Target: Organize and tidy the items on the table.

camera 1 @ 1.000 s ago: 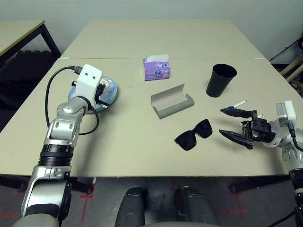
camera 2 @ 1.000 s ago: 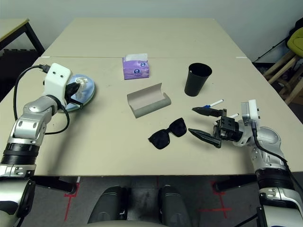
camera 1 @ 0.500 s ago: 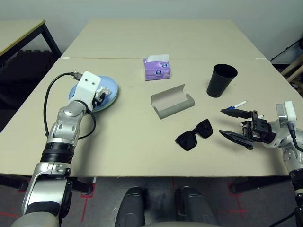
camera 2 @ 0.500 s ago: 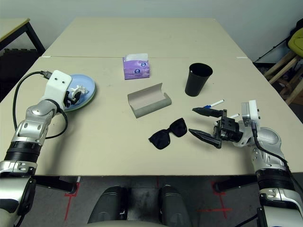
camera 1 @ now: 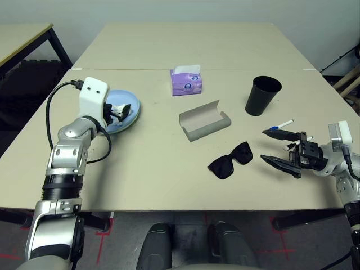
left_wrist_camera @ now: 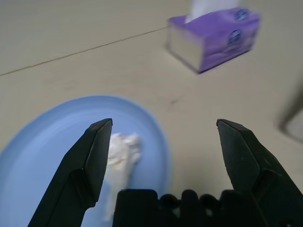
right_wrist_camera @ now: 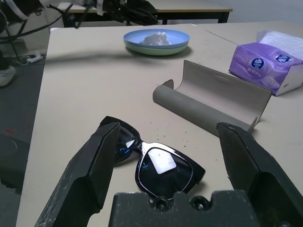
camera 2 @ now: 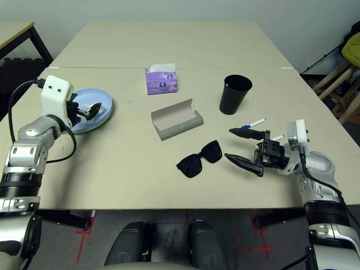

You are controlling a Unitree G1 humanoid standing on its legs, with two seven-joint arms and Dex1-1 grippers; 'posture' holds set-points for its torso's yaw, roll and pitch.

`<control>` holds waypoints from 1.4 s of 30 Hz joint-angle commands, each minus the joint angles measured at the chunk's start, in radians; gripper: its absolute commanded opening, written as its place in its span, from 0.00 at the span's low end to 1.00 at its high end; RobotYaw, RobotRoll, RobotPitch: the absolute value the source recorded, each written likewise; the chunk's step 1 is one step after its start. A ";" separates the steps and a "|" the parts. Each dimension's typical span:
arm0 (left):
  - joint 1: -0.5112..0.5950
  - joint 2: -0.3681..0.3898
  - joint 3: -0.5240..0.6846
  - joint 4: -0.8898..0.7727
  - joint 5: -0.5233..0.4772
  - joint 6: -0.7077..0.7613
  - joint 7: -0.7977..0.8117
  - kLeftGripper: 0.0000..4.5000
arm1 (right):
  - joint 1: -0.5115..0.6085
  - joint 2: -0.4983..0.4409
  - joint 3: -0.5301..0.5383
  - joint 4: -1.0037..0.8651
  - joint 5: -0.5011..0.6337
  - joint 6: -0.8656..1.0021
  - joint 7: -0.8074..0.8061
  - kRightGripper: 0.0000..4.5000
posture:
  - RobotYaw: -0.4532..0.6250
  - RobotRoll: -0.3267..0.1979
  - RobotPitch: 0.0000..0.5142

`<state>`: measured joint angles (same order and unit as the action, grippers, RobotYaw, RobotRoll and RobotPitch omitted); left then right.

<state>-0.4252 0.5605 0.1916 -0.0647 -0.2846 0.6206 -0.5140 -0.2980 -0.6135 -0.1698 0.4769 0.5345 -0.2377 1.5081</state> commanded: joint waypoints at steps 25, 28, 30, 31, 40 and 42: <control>0.299 0.134 0.162 -0.193 -0.262 -0.199 -0.390 1.00 | -0.083 -0.012 -0.010 0.094 -0.043 -0.033 0.026 1.00 | 0.49 0.62 0.09; 0.317 0.124 0.160 -0.184 -0.268 -0.256 -0.426 1.00 | -0.087 -0.017 -0.011 0.096 -0.043 -0.031 0.026 1.00 | 0.49 0.62 0.10; 0.333 0.138 0.149 -0.183 -0.269 -0.270 -0.463 1.00 | -0.090 -0.021 -0.012 0.097 -0.044 -0.030 0.026 1.00 | 0.49 0.62 0.10; 0.339 0.141 0.145 -0.182 -0.270 -0.278 -0.475 1.00 | -0.090 -0.022 -0.012 0.098 -0.045 -0.029 0.026 1.00 | 0.49 0.62 0.10; 0.397 0.211 0.088 -0.146 -0.238 -0.366 -0.628 1.00 | -0.095 -0.023 -0.013 0.091 -0.045 -0.025 0.021 1.00 | 0.48 0.62 0.10; 0.402 0.229 0.076 -0.132 -0.225 -0.395 -0.656 1.00 | -0.094 -0.023 -0.013 0.086 -0.044 -0.024 0.018 1.00 | 0.48 0.62 0.10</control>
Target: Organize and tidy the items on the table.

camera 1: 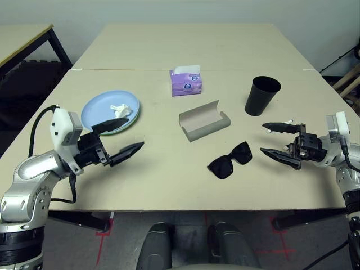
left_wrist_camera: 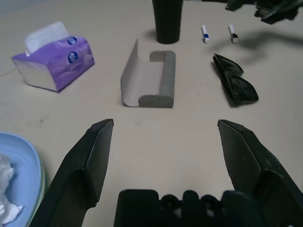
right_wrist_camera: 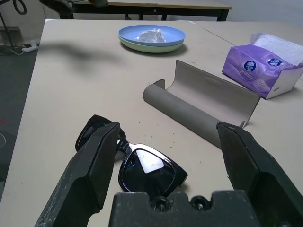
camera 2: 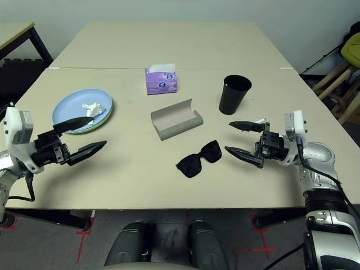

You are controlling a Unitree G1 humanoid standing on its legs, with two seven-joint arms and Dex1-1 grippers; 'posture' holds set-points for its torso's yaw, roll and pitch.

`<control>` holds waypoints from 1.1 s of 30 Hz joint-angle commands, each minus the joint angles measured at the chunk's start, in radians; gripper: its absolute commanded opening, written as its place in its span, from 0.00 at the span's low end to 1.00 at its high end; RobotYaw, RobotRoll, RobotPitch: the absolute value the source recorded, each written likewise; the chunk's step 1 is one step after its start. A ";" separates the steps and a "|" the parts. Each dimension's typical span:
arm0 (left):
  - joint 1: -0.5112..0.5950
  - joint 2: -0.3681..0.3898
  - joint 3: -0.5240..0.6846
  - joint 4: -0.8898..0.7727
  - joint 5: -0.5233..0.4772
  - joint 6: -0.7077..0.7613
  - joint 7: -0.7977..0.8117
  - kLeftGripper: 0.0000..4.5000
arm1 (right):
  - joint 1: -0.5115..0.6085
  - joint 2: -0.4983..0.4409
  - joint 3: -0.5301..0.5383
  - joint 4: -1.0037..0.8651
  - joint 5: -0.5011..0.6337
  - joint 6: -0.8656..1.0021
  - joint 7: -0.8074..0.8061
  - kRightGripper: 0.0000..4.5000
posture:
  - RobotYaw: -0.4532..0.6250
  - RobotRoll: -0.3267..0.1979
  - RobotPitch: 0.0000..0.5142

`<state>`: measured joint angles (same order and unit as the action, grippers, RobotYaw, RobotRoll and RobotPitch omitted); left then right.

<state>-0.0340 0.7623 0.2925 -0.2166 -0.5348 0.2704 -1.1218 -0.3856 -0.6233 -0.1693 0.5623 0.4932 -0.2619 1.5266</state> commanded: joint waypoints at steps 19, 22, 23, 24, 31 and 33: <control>0.041 0.059 -0.066 0.077 0.053 -0.171 -0.153 1.00 | 0.014 -0.026 -0.024 -0.054 0.001 0.027 -0.046 1.00 | 0.47 0.62 0.12; 0.050 0.059 -0.065 0.072 0.047 -0.183 -0.161 1.00 | -0.001 -0.036 -0.025 -0.066 -0.004 0.061 -0.087 1.00 | 0.47 0.62 0.12; 0.051 0.058 -0.065 0.070 0.045 -0.186 -0.160 1.00 | -0.009 -0.040 -0.026 -0.068 -0.006 0.076 -0.107 1.00 | 0.47 0.62 0.12; 0.051 0.057 -0.066 0.068 0.043 -0.188 -0.159 1.00 | -0.014 -0.044 -0.027 -0.070 -0.008 0.086 -0.122 1.00 | 0.47 0.62 0.12; 0.021 0.009 -0.051 0.043 -0.031 -0.140 -0.104 1.00 | -0.060 -0.114 0.011 -0.128 -0.076 0.265 -0.264 1.00 | 0.46 0.62 0.12; 0.023 0.003 -0.058 0.032 -0.043 -0.136 -0.104 1.00 | -0.073 -0.140 0.033 -0.154 -0.101 0.305 -0.270 1.00 | 0.46 0.62 0.12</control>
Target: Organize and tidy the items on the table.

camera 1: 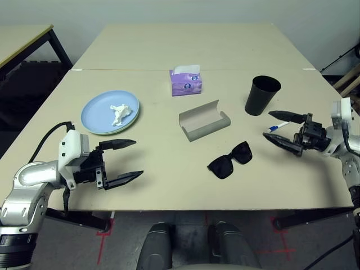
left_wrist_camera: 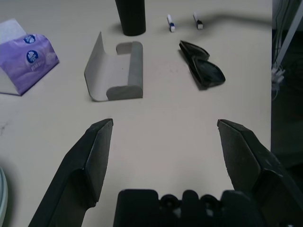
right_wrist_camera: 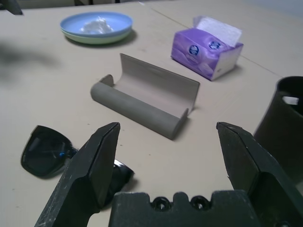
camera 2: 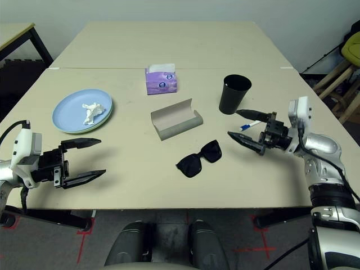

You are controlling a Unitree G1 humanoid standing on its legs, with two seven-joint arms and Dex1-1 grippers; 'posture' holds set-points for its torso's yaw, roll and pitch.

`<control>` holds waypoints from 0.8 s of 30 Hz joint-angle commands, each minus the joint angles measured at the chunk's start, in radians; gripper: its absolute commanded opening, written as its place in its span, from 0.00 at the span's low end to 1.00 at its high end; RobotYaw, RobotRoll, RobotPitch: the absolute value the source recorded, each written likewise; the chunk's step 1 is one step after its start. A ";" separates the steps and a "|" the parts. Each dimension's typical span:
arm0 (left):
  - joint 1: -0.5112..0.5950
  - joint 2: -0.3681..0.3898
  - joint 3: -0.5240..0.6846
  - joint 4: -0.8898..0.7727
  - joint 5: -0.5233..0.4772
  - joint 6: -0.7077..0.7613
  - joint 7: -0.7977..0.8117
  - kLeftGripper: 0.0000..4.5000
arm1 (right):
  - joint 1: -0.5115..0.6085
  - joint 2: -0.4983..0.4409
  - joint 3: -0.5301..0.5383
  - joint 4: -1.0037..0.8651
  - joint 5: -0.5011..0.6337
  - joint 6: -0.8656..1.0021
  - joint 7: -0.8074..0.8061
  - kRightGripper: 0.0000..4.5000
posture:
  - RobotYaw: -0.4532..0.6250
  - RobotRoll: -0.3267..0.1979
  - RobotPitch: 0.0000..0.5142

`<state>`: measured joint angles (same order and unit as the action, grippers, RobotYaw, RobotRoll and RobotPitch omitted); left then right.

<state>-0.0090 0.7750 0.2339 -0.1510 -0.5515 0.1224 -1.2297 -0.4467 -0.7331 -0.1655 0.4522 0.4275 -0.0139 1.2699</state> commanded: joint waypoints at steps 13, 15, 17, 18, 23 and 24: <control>0.028 0.014 -0.018 -0.040 -0.044 -0.024 -0.112 1.00 | -0.054 -0.110 0.129 -0.086 -0.171 0.022 0.051 1.00 | 0.46 0.62 0.12; 0.031 0.021 -0.017 -0.027 -0.040 -0.033 -0.136 1.00 | -0.058 -0.114 0.138 -0.084 -0.179 0.020 0.058 1.00 | 0.47 0.62 0.12; 0.034 0.027 -0.012 -0.013 -0.040 -0.042 -0.155 1.00 | -0.061 -0.115 0.141 -0.088 -0.183 0.019 0.064 1.00 | 0.47 0.62 0.12; 0.036 0.032 -0.010 -0.005 -0.038 -0.050 -0.165 1.00 | -0.061 -0.114 0.141 -0.091 -0.183 0.019 0.067 1.00 | 0.47 0.62 0.12; 0.045 0.048 -0.007 0.015 -0.037 -0.077 -0.207 1.00 | -0.062 -0.132 0.163 -0.104 -0.211 0.010 0.088 1.00 | 0.47 0.62 0.13; 0.047 0.049 -0.007 0.015 -0.038 -0.079 -0.212 1.00 | -0.063 -0.135 0.167 -0.106 -0.218 0.005 0.090 1.00 | 0.47 0.62 0.13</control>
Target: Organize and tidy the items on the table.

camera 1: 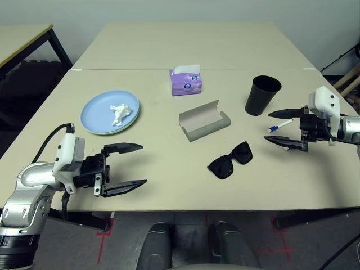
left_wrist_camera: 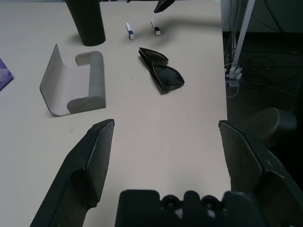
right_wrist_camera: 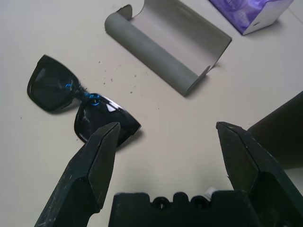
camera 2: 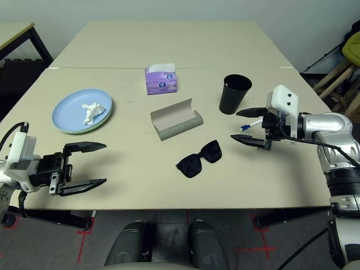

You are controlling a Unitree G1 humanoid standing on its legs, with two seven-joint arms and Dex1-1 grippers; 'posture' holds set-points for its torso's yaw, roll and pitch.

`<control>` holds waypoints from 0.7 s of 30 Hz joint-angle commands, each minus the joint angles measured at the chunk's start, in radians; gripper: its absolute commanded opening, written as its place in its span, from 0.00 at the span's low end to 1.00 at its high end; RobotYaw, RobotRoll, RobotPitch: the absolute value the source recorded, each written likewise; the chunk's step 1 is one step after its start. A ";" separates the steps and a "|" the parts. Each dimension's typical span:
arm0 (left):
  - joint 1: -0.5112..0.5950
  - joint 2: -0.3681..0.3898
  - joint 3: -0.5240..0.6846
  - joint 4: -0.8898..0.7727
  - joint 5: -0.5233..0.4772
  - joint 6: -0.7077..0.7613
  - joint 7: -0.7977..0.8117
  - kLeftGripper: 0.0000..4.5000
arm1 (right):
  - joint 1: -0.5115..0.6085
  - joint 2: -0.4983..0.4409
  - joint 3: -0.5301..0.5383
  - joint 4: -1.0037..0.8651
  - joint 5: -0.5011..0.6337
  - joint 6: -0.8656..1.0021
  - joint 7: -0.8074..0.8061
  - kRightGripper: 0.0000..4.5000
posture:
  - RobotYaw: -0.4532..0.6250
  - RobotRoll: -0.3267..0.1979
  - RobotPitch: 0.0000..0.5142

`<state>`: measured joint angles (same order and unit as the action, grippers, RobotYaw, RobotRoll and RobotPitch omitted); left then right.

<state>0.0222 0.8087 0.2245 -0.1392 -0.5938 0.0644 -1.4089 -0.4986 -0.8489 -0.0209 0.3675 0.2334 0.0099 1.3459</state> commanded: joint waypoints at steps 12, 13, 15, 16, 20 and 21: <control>0.009 0.012 -0.011 0.008 0.007 -0.034 -0.051 1.00 | -0.214 -0.030 0.095 -0.140 -0.042 0.274 0.011 1.00 | 0.46 0.62 0.15; 0.008 0.012 -0.012 0.008 0.007 -0.034 -0.052 1.00 | -0.233 -0.019 0.090 -0.155 -0.022 0.333 0.002 1.00 | 0.46 0.62 0.15; 0.007 0.012 -0.014 0.007 0.007 -0.034 -0.054 1.00 | -0.267 -0.009 0.093 -0.183 0.005 0.454 -0.006 1.00 | 0.46 0.62 0.16; 0.006 0.012 -0.015 0.006 0.007 -0.032 -0.054 1.00 | -0.282 -0.005 0.103 -0.197 0.004 0.462 -0.002 1.00 | 0.46 0.62 0.16; 0.003 0.013 -0.016 0.006 0.004 -0.029 -0.055 1.00 | -0.326 -0.002 0.151 -0.231 -0.031 0.413 0.029 1.00 | 0.46 0.62 0.17; 0.003 0.013 -0.016 0.008 0.004 -0.029 -0.055 1.00 | -0.341 -0.005 0.172 -0.239 -0.039 0.394 0.054 1.00 | 0.46 0.62 0.17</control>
<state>0.0248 0.8120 0.2170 -0.1363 -0.5935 0.0417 -1.4481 -0.8174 -0.8474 0.1186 0.1565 0.2073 0.4328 1.3664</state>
